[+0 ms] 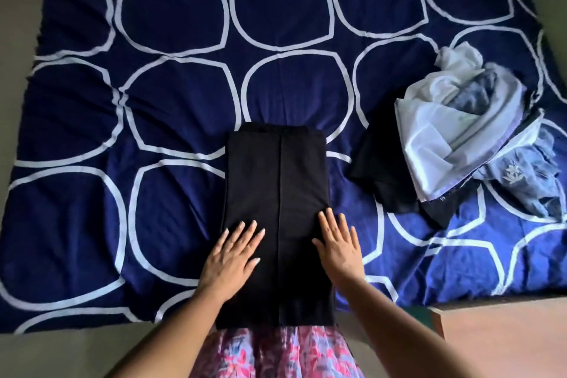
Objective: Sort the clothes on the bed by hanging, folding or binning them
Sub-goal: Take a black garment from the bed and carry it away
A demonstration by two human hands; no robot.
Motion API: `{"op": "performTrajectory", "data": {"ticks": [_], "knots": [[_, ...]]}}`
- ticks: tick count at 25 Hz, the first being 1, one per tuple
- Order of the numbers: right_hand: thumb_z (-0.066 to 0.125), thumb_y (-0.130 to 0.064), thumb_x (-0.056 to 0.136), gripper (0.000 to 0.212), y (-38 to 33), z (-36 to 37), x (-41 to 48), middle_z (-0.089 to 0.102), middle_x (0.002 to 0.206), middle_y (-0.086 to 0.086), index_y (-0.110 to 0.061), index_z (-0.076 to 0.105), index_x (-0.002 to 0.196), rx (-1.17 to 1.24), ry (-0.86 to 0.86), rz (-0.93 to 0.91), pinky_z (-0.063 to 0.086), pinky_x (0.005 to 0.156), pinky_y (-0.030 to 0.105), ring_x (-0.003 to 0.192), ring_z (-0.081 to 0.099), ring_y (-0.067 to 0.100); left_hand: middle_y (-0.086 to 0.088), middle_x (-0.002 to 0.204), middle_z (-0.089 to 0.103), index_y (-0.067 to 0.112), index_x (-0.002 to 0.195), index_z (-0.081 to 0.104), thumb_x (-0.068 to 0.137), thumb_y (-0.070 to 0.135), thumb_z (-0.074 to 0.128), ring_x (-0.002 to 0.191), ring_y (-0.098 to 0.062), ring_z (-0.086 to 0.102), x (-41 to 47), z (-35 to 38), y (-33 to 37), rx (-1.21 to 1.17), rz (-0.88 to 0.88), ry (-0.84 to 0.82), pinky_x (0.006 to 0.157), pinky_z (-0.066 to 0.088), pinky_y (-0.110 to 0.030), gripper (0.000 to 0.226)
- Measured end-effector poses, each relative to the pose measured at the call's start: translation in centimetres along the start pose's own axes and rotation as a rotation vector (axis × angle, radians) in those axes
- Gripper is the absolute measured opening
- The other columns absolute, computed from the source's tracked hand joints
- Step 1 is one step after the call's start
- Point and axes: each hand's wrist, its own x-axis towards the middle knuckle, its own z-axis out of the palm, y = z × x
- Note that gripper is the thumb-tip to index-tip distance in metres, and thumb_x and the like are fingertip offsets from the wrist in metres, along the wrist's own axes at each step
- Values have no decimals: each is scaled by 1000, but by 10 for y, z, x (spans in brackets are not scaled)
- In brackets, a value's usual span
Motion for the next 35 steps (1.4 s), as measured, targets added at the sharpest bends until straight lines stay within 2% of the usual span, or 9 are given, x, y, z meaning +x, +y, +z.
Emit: {"op": "performTrajectory", "data": {"ticks": [3, 6, 9, 12, 15, 18, 24, 31, 35], "knots": [[20, -49, 88, 69, 17, -1, -25, 33, 153, 5, -16, 36, 146, 2, 32, 61, 30, 111, 42, 142, 29, 26, -5, 154, 32, 20, 149, 28, 90, 41, 50, 138, -26, 38, -13, -13, -5, -25, -80, -19, 109, 37, -43, 66], [41, -40, 86, 48, 9, 5, -56, 62, 113, 16, -5, 62, 112, 289, 180, 321, 45, 87, 43, 105, 56, 37, -11, 145, 44, 11, 140, 46, 83, 23, 71, 131, -29, 43, -39, -17, 1, -272, -371, 94, 106, 41, -40, 63], [50, -44, 87, 40, 0, 9, -88, 59, 76, 14, -6, 55, 72, 696, 75, 721, 41, 69, 39, 76, 56, 30, -15, 112, 61, 3, 117, 59, 84, 15, 71, 102, -35, 60, -61, -30, 22, -691, -917, 221, 86, 47, -39, 38], [65, -43, 86, 46, -4, 25, -116, 49, 54, 1, -11, 45, 59, 908, -118, 884, 34, 54, 31, 53, 46, 18, -11, 85, 71, 6, 92, 67, 85, 35, 70, 86, -35, 66, -82, -25, 31, -942, -1333, 108, 73, 48, -39, 30], [69, -32, 86, 42, -9, 23, -131, 35, 48, -11, -18, 39, 60, 1088, -216, 775, 24, 44, 20, 46, 30, 5, -13, 89, 72, 8, 98, 65, 73, 40, 81, 87, -36, 67, -100, -1, 29, -1114, -1382, 11, 78, 52, -46, 44], [61, -18, 92, 30, -10, 16, -135, 47, 46, -15, -15, 50, 64, 1251, -306, 726, 31, 43, 12, 41, 43, -3, -8, 99, 69, 14, 107, 54, 68, 31, 86, 86, -21, 66, -104, 2, 30, -1240, -1401, -78, 83, 53, -41, 53], [60, -13, 92, 7, -9, 20, -139, 59, 97, 11, -9, 57, 95, 1238, -333, 817, 51, 62, 29, 87, 59, 24, -8, 111, 68, 8, 113, 62, 86, 26, 70, 94, -21, 62, -115, -15, 44, -1180, -1257, -281, 75, 48, -27, 33], [51, 11, 88, 15, 8, -9, -163, 59, 87, 17, -2, 57, 92, 1166, -535, 760, 51, 42, 25, 66, 61, 24, -8, 141, 46, 10, 130, 44, 89, 20, 68, 116, -20, 52, -140, -58, 55, -1258, -1376, -456, 84, 44, -29, 48], [43, 15, 90, 18, 21, -23, -188, 58, 86, 19, 2, 53, 95, 1054, -825, 837, 54, 44, 33, 65, 64, 30, 2, 139, 50, 12, 104, 54, 86, 25, 71, 66, -14, 71, -164, -78, 70, -1135, -1436, -859, 55, 45, -20, 28]]}}
